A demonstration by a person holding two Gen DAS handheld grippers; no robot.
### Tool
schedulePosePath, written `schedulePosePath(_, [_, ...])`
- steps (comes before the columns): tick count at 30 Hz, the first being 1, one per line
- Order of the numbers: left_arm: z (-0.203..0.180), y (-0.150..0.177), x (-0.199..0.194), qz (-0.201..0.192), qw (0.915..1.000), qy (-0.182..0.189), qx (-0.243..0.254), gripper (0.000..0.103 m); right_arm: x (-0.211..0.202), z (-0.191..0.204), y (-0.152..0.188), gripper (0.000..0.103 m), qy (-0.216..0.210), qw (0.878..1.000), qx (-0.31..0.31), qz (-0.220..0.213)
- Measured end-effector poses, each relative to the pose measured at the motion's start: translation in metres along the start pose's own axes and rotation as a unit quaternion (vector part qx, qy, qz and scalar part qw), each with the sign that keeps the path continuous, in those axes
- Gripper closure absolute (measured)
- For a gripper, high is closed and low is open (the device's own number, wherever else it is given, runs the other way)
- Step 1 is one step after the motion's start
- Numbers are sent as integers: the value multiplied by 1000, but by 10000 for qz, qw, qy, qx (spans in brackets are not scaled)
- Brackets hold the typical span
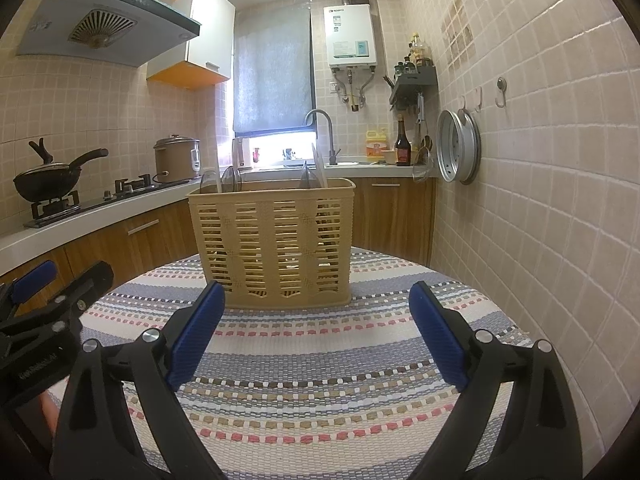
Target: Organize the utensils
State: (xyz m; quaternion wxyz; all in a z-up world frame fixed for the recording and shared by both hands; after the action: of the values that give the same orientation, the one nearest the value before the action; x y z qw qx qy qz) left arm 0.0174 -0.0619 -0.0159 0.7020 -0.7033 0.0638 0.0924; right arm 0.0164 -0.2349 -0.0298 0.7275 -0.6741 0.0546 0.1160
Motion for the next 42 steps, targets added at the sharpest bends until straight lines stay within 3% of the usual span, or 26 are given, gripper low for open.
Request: schedulePosePath(42, [7, -1, 6, 122, 9992, -302, -238, 7, 0, -1, 1, 13, 23, 10000, 26, 27])
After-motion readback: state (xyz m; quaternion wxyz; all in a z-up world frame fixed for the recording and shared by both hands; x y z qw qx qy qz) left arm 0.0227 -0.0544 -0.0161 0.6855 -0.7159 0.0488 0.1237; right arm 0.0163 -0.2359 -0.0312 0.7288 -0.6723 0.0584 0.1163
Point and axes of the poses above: each gripper's, at about its wrist camera, not at the fingertips, and x roughly the way its jaws point, z to its left, y to its underside, the point moved 4 cm from there along x, roughly the way its jaws point, and after that the axes turned 6 degrees about -y, right-handed, at the moved point
